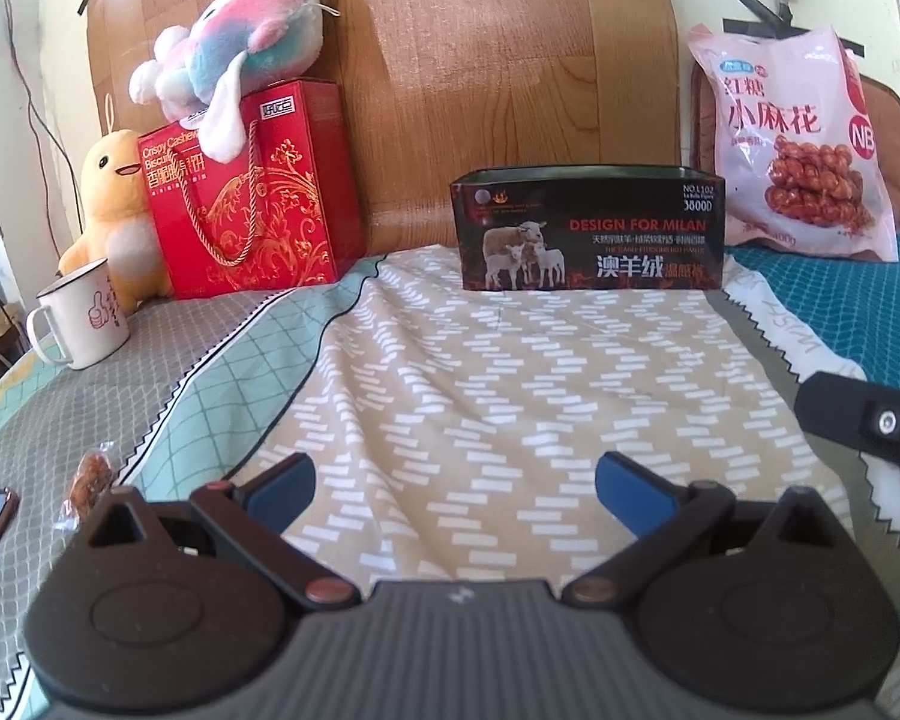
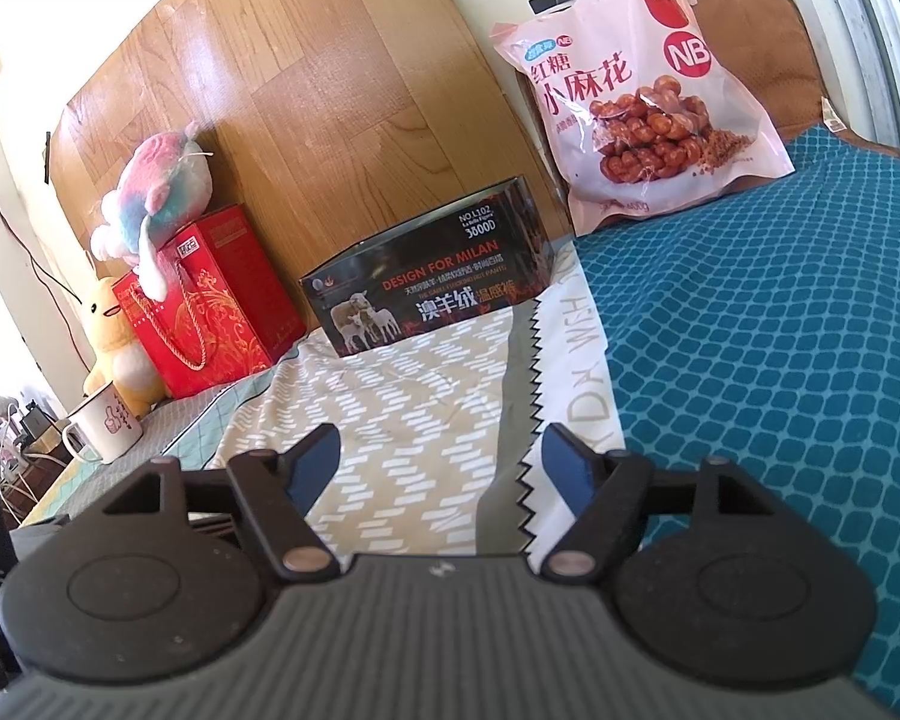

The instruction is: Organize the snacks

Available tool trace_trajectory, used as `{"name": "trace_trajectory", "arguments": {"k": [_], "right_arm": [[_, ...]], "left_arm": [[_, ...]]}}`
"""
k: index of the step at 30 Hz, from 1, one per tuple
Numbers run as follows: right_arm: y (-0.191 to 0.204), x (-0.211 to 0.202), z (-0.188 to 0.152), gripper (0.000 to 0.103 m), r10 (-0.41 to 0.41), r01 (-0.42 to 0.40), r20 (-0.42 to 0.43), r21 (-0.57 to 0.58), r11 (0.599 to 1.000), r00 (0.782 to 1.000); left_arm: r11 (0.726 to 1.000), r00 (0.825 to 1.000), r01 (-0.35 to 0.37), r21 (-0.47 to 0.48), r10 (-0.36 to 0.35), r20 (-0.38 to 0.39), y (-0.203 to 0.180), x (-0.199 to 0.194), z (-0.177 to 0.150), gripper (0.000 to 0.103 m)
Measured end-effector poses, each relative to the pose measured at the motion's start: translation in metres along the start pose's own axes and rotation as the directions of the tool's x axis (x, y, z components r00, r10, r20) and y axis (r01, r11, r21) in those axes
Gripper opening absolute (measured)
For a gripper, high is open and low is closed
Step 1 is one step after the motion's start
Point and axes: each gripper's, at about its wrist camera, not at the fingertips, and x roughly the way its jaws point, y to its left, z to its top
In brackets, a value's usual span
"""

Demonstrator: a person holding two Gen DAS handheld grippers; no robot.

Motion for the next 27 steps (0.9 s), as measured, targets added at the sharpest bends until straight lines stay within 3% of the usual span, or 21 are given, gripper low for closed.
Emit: {"name": "trace_trajectory", "arguments": {"k": [27], "right_arm": [[-0.0001,-0.0007,-0.0002,0.077,0.009,-0.009,0.003,0.008,1.0,1.0]], "left_arm": [[0.996,0.997,0.075,0.039,-0.075,-0.015,-0.002,0.0005,-0.0007,0.103]]}}
